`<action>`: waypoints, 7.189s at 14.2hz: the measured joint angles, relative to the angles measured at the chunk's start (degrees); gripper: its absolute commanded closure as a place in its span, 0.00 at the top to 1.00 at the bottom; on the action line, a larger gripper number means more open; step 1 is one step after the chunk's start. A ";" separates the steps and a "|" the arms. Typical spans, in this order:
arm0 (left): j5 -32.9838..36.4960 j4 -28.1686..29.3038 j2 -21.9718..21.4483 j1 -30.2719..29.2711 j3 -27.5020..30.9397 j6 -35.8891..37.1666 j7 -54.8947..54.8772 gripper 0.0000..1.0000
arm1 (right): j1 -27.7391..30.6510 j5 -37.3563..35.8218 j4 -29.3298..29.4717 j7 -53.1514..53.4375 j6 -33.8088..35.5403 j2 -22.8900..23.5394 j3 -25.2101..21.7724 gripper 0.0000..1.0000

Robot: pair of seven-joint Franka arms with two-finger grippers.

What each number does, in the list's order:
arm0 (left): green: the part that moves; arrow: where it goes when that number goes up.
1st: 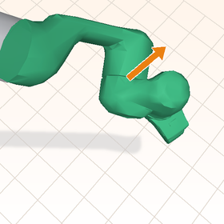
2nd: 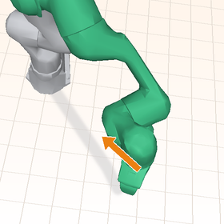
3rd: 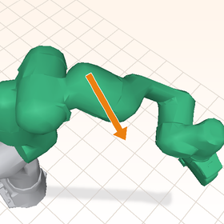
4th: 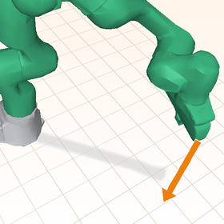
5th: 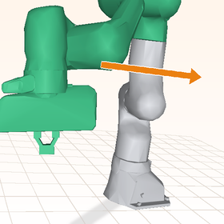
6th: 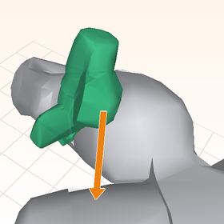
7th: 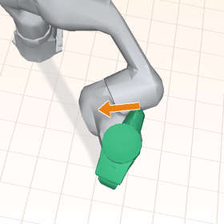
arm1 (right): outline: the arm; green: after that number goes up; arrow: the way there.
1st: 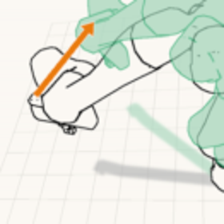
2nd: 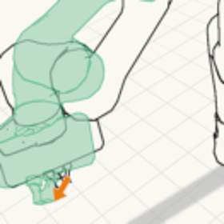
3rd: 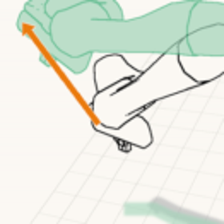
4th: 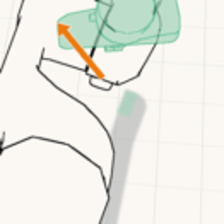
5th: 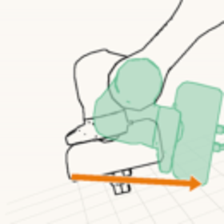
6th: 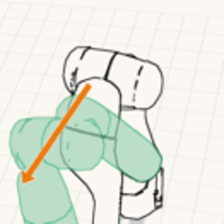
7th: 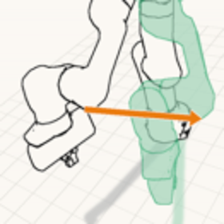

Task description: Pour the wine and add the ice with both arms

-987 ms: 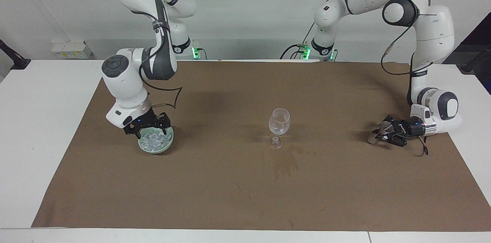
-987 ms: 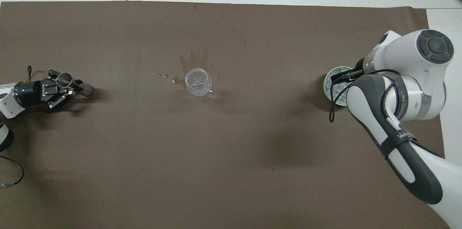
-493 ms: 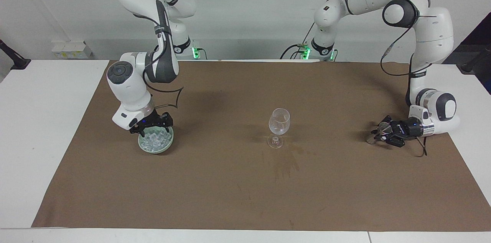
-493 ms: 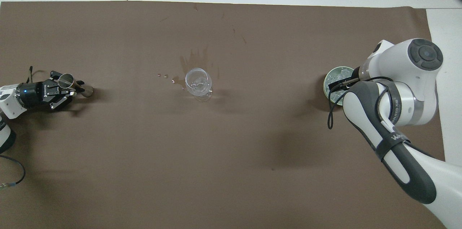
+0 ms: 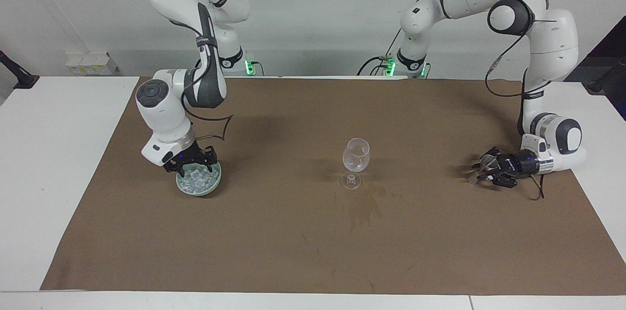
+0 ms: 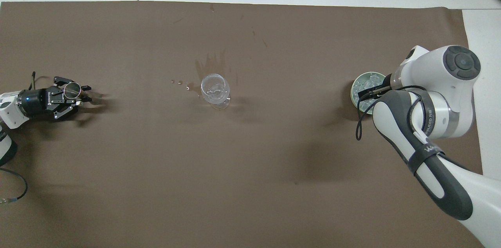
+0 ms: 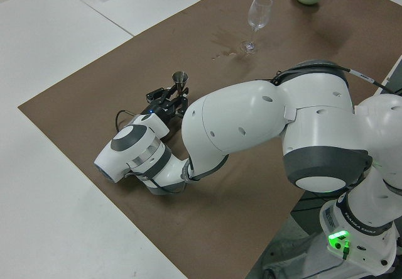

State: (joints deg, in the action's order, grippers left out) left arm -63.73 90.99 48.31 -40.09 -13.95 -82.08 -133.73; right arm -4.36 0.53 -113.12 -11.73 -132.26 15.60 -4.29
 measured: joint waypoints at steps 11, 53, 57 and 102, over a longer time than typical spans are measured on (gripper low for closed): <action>7.71 -3.46 -5.00 -2.47 0.78 -0.01 0.77 0.52 | 0.19 0.63 -0.59 3.13 -2.76 0.05 0.00 0.63; 65.32 -5.46 -47.81 30.16 0.10 -4.90 136.53 0.90 | -1.44 0.79 18.86 40.82 17.32 -6.11 24.98 0.00; 65.32 -4.86 -47.51 36.04 6.18 -6.71 136.57 1.00 | -2.26 0.48 21.55 50.85 12.72 -2.89 30.71 0.00; 64.91 -3.71 -44.85 45.59 16.68 -10.02 132.29 1.00 | -7.65 -27.30 38.06 73.59 9.43 18.05 40.53 1.00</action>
State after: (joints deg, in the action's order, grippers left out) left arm 1.18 87.28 3.47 5.50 2.72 -92.09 -1.44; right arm -12.01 -26.76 -75.06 61.85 -122.83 33.64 36.24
